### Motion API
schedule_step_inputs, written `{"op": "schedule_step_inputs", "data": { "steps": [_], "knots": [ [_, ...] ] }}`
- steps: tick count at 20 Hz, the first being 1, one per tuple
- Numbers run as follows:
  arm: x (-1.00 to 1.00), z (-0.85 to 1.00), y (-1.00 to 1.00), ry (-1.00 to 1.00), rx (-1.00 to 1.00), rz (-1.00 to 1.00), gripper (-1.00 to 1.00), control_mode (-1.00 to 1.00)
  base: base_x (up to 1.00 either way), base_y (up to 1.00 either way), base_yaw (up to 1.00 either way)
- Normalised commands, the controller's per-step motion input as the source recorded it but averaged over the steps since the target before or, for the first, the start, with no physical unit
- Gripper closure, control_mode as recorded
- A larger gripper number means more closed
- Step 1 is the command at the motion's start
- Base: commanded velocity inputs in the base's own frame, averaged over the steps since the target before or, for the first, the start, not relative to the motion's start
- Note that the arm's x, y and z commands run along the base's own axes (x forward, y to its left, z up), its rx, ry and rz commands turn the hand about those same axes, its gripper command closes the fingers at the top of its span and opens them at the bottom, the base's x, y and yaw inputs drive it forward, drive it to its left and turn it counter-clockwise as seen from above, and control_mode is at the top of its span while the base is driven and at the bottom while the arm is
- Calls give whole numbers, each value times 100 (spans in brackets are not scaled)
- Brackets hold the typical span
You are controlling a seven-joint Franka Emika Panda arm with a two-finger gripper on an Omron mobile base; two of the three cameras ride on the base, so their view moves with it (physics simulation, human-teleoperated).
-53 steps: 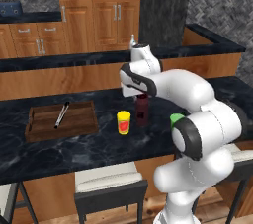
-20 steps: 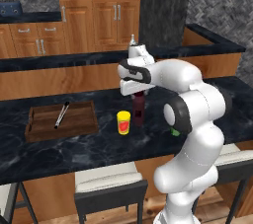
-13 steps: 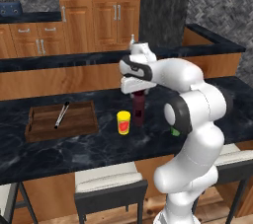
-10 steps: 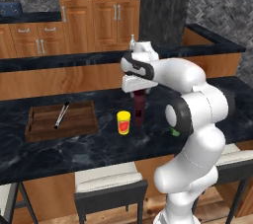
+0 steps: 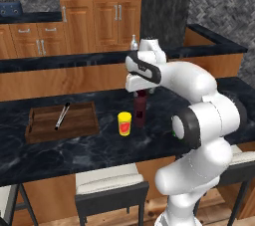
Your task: Place the drinks on the dining counter in a tight cluster.
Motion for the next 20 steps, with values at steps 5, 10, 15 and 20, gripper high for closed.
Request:
{"op": "schedule_step_inputs", "data": {
  "steps": [5,10,15,20],
  "knots": [
    [-53,2,-5,-11,-1,0,-100,-100,0,0,0],
    [-64,2,-5,-6,0,0,-100,-100,0,0,0],
    [-60,14,-8,0,0,0,-100,-100,0,0,0],
    [-57,15,-5,0,0,0,-100,-100,0,0,0]
  ]
}}
